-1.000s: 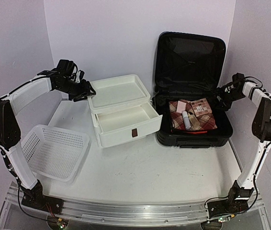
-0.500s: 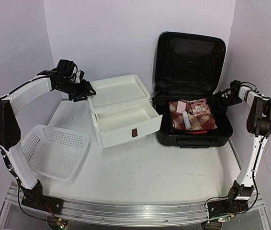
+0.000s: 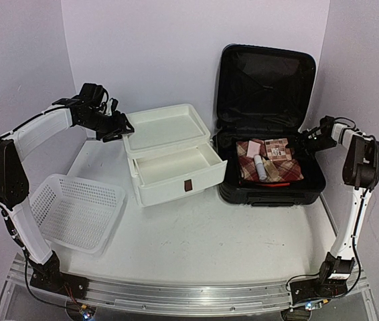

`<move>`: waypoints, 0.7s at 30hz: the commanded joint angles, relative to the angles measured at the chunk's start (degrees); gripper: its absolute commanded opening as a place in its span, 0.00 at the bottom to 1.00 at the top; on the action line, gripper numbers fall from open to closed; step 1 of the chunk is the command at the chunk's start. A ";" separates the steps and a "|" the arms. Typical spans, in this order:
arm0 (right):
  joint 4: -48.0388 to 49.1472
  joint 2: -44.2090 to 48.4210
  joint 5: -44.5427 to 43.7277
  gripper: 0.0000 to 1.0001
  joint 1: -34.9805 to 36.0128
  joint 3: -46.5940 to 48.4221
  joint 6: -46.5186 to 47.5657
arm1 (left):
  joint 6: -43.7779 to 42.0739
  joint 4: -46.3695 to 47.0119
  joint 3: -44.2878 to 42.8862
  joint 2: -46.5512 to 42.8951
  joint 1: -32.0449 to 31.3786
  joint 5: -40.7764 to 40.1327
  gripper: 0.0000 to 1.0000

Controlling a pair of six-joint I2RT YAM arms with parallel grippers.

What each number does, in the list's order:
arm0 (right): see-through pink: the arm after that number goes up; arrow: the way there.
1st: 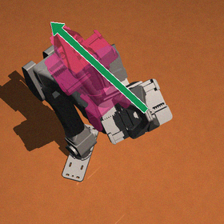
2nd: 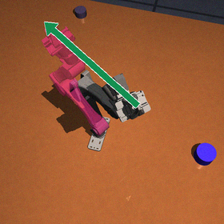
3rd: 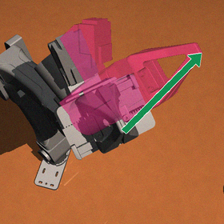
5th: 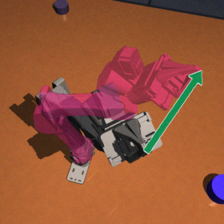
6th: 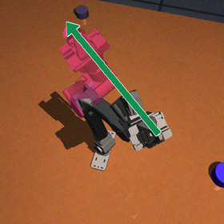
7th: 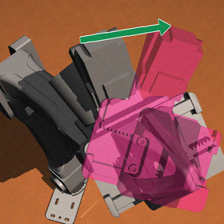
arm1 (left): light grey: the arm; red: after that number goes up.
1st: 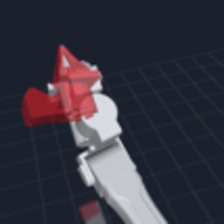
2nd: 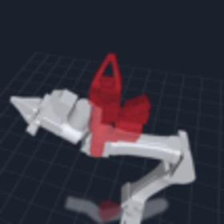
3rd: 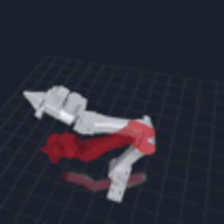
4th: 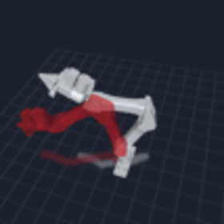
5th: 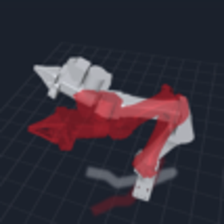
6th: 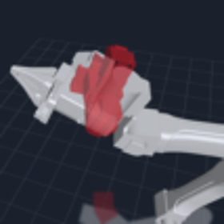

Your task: Open, take out, and arrange the luggage

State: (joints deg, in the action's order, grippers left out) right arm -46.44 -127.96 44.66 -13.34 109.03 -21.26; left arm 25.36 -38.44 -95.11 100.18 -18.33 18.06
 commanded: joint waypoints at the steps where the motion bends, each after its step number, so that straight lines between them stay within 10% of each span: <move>1: 0.96 -1.15 2.40 0.56 0.34 2.90 0.32 | -1.99 -3.40 0.90 2.21 -1.18 3.11 0.56; 21: 7.37 -7.77 9.80 0.41 2.10 6.71 -2.41 | -2.16 -3.40 0.86 2.30 -1.19 2.96 0.56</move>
State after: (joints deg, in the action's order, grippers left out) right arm -42.41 -133.93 51.72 -12.36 113.14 -22.87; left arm 25.36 -38.44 -95.11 100.18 -18.33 18.06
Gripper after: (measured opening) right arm 0.426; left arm 0.562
